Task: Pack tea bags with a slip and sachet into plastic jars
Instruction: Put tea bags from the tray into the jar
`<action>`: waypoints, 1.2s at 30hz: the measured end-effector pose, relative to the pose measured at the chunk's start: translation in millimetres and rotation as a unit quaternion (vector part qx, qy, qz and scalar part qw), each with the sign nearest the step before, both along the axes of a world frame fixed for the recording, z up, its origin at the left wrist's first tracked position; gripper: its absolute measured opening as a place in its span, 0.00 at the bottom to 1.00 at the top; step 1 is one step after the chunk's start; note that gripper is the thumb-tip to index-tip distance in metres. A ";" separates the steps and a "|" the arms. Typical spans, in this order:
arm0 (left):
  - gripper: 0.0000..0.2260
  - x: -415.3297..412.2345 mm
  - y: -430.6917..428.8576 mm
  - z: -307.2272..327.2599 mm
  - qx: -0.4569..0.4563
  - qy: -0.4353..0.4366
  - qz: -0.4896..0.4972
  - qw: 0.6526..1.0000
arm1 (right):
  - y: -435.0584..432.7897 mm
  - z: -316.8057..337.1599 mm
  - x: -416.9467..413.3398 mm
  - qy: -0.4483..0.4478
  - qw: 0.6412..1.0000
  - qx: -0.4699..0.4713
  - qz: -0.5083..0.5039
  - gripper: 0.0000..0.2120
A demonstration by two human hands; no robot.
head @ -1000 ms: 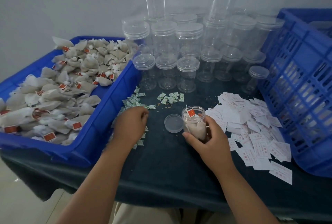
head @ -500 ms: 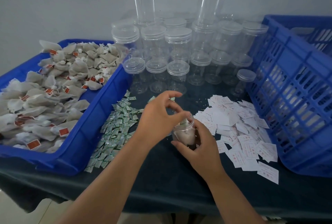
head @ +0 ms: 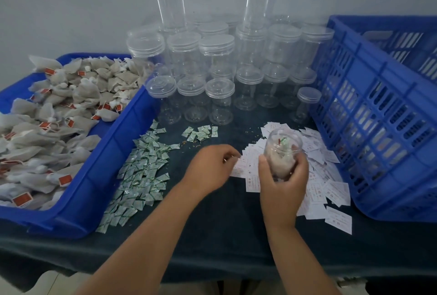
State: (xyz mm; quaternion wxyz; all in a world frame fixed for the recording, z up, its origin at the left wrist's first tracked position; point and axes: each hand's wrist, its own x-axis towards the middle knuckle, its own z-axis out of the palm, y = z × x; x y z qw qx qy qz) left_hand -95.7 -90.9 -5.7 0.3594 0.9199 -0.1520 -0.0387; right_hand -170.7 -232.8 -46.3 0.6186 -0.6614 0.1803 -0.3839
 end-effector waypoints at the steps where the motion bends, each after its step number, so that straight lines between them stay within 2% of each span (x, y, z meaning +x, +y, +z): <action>1: 0.08 0.6 -8.1 -6.4 0.044 -0.013 -0.024 0.999 | -2.0 0.3 0.4 -0.005 1.000 0.014 -0.015 0.32; 5: 0.16 4.6 -31.9 -23.2 0.175 -0.083 -0.047 0.980 | -6.0 -1.9 2.3 0.007 0.999 0.041 -0.036 0.34; 13: 0.08 3.3 -34.3 -28.0 0.141 -0.115 -0.024 0.983 | -7.3 -7.4 5.7 0.036 0.999 0.005 -0.022 0.35; 16: 0.12 1.2 -33.2 -29.0 0.133 -0.120 -0.010 0.984 | -8.3 -8.7 5.2 0.044 0.999 -0.001 -0.020 0.36; 18: 0.19 -2.1 -29.1 -32.1 0.157 -0.119 -0.020 0.980 | -8.4 -8.6 5.2 0.048 0.999 0.001 -0.019 0.36; 20: 0.20 -4.9 -24.7 -35.1 0.166 -0.111 -0.026 0.980 | -7.9 -7.5 5.4 0.051 0.999 0.002 -0.016 0.36; 24: 0.10 -7.2 -23.2 -26.3 0.127 -0.087 -0.020 0.988 | -5.9 -5.8 4.6 0.057 0.998 -0.005 -0.006 0.36; 26: 0.08 -6.3 -21.9 -22.8 0.114 -0.074 -0.024 0.990 | -5.8 -5.4 4.2 0.059 0.998 -0.006 0.002 0.36; 28: 0.14 -4.9 -19.2 -21.9 0.116 -0.049 -0.033 0.992 | -5.2 -4.8 3.8 0.056 0.998 -0.004 0.011 0.35; 30: 0.22 -2.3 -18.1 -22.0 0.160 -0.037 -0.043 0.985 | -3.8 -3.2 4.1 0.054 0.998 -0.002 0.013 0.31; 32: 0.19 0.5 -19.5 -20.0 0.182 -0.030 -0.044 0.982 | -2.5 -1.7 4.4 0.056 0.998 -0.003 0.017 0.31; 36: 0.09 0.4 -19.9 -15.8 0.140 0.010 -0.058 0.988 | -4.4 -4.4 4.1 0.059 0.998 -0.017 0.018 0.29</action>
